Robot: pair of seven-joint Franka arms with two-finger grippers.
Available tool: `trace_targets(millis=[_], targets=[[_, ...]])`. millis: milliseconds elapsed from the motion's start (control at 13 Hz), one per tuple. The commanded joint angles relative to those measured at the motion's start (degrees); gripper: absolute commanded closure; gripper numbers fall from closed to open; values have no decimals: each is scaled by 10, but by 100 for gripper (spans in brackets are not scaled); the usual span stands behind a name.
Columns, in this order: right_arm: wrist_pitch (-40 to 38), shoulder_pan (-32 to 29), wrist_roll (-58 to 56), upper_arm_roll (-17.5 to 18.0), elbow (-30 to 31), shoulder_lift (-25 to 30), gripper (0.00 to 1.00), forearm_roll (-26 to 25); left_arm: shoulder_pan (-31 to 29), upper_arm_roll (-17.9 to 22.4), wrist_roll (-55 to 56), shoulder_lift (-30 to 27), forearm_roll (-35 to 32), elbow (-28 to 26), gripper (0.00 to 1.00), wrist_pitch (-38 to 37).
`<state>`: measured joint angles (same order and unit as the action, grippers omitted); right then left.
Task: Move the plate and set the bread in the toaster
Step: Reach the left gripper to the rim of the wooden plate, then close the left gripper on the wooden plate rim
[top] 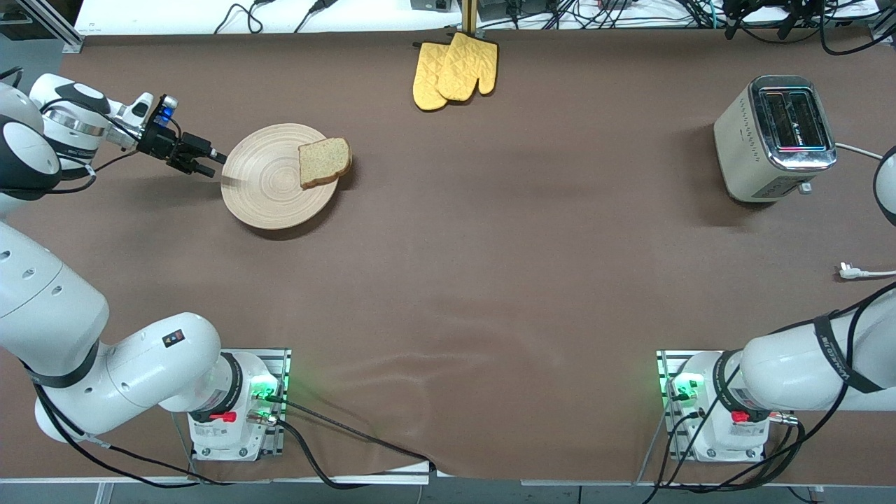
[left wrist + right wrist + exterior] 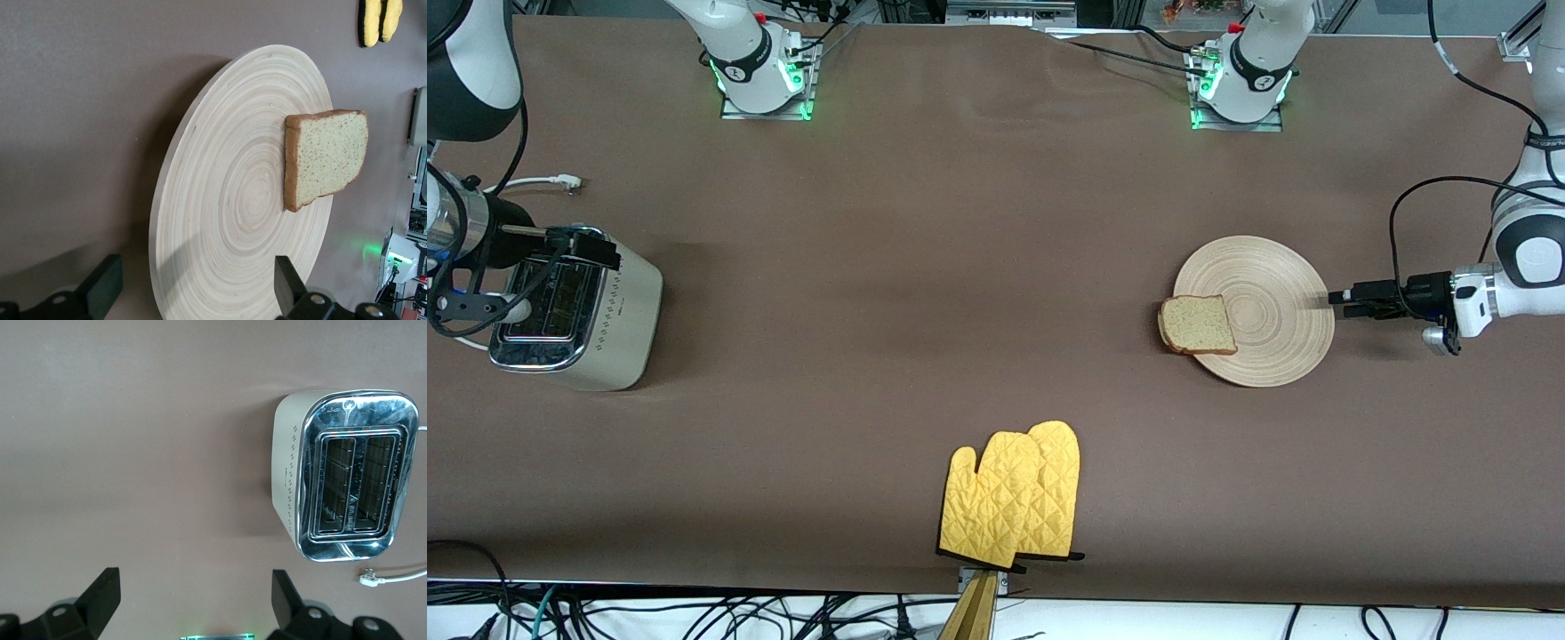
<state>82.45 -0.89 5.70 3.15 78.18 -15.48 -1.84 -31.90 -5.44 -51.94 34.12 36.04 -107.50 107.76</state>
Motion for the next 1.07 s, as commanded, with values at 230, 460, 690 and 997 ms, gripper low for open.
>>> trace_targets(millis=[230,460,690,997], targets=[[-5,-3,-4,1,0,2,0,8,-1,-2,-61,39,25,5,0,46],[-5,-3,-4,1,0,2,0,8,4,-3,-55,39,37,5,0,42],[-5,-3,-4,1,0,2,0,8,7,-8,-50,38,37,2,9,41],[-5,-3,-5,1,0,2,0,8,18,-8,-55,38,54,-8,25,41]])
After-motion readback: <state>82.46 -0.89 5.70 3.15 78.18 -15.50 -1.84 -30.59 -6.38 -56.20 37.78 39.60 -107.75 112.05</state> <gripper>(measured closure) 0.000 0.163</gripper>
